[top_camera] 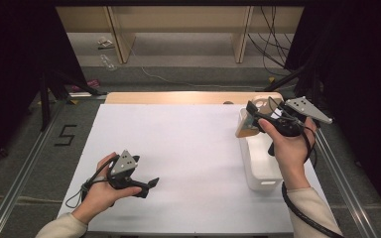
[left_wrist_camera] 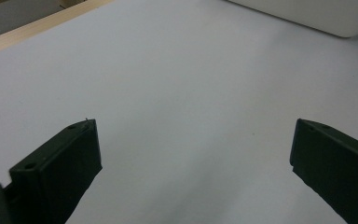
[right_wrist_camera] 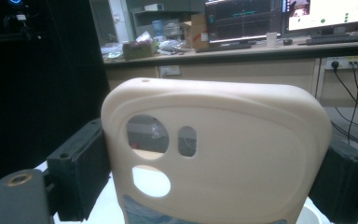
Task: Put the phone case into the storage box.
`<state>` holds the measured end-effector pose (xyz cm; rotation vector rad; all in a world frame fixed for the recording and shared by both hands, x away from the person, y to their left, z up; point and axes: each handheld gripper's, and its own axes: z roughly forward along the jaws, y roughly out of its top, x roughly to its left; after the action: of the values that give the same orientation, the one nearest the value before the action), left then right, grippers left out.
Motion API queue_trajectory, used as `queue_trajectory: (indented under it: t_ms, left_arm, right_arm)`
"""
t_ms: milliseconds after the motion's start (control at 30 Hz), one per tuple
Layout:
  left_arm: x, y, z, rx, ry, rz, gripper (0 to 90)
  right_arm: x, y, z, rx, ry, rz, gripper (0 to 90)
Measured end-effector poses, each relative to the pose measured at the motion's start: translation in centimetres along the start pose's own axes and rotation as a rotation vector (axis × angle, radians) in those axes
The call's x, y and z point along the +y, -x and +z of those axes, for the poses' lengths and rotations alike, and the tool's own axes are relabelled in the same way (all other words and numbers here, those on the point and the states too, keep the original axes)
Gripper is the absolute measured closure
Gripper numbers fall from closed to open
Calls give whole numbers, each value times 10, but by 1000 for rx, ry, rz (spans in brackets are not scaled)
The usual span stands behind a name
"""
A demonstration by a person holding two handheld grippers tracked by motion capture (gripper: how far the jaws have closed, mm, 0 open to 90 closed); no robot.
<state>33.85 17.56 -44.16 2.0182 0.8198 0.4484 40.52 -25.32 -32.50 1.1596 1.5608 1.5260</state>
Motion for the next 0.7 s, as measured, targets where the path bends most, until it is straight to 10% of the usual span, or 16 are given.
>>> queue_trajectory:
  t_ms: [700]
  left_arm:
    - [0, 0, 0, 3, 0, 0, 13]
  right_arm:
    - [0, 7, -2, -27, 4, -2, 132]
